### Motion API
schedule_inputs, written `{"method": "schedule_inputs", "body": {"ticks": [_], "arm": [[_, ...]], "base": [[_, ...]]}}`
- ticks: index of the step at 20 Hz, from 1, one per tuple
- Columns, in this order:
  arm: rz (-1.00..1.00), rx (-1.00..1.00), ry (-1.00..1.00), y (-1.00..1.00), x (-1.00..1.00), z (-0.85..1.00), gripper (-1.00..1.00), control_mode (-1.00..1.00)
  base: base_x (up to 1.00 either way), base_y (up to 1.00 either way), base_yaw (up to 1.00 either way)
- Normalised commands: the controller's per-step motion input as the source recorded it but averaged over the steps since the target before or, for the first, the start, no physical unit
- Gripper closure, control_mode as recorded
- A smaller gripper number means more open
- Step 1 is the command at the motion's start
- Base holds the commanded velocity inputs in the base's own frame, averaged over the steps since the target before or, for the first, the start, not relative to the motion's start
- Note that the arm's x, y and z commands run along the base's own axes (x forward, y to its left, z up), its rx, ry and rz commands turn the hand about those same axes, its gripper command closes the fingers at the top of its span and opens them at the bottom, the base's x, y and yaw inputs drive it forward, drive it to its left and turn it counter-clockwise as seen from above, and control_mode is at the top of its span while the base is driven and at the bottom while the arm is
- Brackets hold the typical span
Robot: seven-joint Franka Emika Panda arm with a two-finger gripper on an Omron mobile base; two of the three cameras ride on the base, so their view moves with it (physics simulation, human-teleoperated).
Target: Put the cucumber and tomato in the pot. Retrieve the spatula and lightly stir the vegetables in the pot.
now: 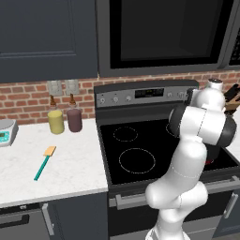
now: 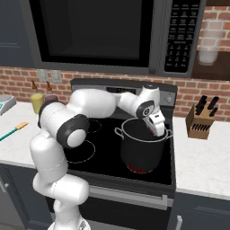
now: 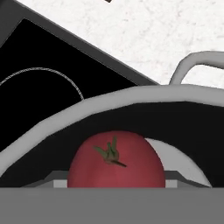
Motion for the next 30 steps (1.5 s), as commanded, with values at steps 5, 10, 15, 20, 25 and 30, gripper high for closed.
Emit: {"method": "schedule_inputs", "body": {"ticks": [5, 10, 15, 20, 25, 30], "arm": [[0.01, 0.00, -0.01, 0.00, -0.31, 0.00, -1.00, -1.00], [0.05, 0.00, -0.06, 0.00, -0.23, 0.00, -1.00, -1.00], [0.06, 0.00, -0.17, 0.09, -0.62, 0.25, -1.00, -1.00], [0.10, 0.00, -0.22, 0.48, -0.86, 0.73, -1.00, -1.00], [0.09, 0.00, -0.09, 0.78, -0.58, 0.96, -1.00, -1.00], [0.10, 0.00, 0.00, 0.96, -0.30, 0.99, -1.00, -1.00]], "base": [[0.00, 0.00, 0.00], [0.00, 0.00, 0.00], [0.00, 0.00, 0.00], [0.00, 0.00, 0.00], [0.00, 0.00, 0.00], [0.00, 0.00, 0.00]]}}
